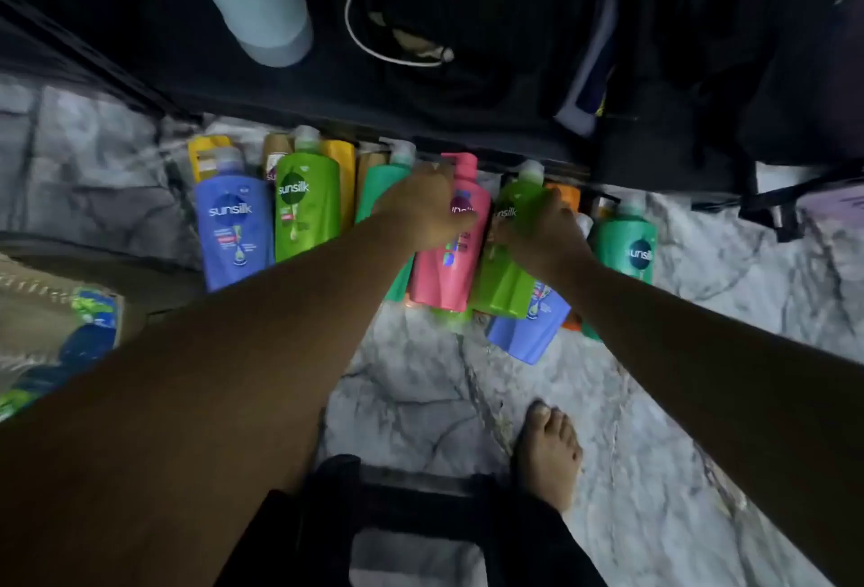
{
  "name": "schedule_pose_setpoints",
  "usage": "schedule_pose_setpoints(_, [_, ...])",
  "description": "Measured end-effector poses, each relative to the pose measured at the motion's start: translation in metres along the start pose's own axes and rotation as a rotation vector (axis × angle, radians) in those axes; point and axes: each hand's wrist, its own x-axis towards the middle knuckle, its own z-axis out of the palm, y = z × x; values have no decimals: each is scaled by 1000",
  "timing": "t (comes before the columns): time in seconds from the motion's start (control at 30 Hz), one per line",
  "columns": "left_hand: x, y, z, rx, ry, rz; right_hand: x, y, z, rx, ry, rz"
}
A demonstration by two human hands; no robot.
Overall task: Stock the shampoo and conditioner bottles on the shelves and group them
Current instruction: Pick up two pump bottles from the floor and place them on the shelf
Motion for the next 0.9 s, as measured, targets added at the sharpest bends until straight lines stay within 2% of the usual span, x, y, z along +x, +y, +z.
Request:
schedule_pose_setpoints(0.13, [27, 7, 11, 111, -253, -81, 33, -8, -10, -111, -17, 57])
schedule_pose_setpoints(0.2, [34, 10, 18, 216, -274, -91, 43, -9, -12, -108, -76, 72])
schedule_pose_setpoints(0.33, [39, 12, 24, 275, -227, -152, 45, -9, -13, -35, -137, 103])
schedule_pose_setpoints(0.53, [39, 14, 17, 123, -139, -221, 55, 2, -1, 52, -129, 117])
schedule_pose_setpoints(0.73, [39, 11, 15, 154, -122, -162, 47, 5, 3, 166, -64, 109])
schedule_pose_setpoints(0.9, [23, 11, 11, -84, 28, -134, 34, 11, 2, 250, -2, 48])
